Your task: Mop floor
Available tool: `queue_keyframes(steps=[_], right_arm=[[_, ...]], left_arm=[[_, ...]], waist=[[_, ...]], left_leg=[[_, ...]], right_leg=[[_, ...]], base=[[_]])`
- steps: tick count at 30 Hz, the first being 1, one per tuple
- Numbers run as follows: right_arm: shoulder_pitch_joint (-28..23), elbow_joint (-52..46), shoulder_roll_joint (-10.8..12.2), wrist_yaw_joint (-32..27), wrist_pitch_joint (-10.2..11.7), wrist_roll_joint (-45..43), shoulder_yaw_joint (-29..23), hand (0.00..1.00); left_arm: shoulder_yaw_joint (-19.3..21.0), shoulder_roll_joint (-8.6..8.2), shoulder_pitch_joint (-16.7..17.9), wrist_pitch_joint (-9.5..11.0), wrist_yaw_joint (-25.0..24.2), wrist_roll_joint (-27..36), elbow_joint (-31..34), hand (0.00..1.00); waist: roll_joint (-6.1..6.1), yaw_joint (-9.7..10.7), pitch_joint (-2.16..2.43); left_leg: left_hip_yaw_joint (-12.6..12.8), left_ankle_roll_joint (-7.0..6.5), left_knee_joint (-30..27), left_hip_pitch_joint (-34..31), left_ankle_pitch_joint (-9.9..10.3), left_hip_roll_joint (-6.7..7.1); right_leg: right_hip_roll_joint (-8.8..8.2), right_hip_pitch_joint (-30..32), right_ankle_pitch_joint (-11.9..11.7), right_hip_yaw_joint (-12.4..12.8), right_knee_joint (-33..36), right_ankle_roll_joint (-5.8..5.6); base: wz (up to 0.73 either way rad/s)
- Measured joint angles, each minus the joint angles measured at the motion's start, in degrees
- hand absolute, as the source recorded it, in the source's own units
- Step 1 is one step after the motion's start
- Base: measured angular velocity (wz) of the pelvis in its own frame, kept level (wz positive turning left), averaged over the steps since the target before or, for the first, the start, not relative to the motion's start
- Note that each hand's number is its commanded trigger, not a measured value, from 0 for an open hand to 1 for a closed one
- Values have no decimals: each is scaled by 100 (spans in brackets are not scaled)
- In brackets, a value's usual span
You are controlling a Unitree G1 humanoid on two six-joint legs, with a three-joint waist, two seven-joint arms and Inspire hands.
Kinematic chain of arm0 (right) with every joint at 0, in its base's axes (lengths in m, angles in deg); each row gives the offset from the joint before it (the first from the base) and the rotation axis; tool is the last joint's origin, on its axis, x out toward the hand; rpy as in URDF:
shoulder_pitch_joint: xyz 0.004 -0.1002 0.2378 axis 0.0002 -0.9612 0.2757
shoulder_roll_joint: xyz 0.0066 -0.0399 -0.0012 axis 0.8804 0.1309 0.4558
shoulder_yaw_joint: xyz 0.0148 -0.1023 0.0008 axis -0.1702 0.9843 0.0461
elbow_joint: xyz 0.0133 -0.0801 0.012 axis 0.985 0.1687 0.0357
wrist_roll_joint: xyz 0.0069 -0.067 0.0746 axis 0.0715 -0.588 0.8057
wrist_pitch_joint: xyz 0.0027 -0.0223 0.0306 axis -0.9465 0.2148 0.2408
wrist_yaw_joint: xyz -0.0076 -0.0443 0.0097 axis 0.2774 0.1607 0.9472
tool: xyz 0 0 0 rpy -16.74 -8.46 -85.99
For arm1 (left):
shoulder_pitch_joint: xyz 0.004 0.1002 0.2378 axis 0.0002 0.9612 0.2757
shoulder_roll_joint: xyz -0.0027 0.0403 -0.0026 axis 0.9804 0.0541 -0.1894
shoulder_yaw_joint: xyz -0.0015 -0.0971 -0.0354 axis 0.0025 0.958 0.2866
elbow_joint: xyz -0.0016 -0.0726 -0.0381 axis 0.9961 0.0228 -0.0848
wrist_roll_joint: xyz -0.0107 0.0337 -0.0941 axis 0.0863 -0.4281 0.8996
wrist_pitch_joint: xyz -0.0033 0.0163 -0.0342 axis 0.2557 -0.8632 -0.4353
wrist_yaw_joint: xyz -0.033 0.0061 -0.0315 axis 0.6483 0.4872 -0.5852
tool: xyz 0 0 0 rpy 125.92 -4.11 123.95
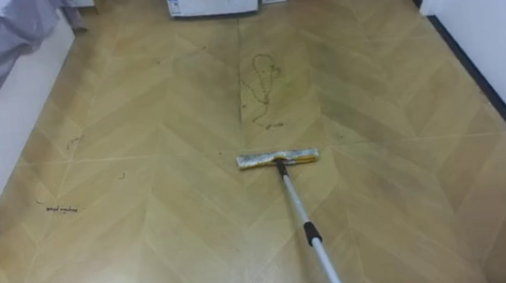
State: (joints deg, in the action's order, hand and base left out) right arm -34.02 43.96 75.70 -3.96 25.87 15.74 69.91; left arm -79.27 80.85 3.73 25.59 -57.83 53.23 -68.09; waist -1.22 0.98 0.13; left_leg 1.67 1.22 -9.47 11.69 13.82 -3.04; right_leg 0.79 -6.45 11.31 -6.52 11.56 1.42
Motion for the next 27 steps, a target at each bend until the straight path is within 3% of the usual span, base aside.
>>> queue_keyframes(steps=[27], right_arm=[[-16,-151,-4,126,1,29,5,100]], left_arm=[[-21,-25,-21,1,-183,53,115,0]], waist=[[2,6,11]], left_leg=[[71,0,-18,-116,0,2]], right_leg=[[-8,156,0,36,55,0]], base=[[0]])
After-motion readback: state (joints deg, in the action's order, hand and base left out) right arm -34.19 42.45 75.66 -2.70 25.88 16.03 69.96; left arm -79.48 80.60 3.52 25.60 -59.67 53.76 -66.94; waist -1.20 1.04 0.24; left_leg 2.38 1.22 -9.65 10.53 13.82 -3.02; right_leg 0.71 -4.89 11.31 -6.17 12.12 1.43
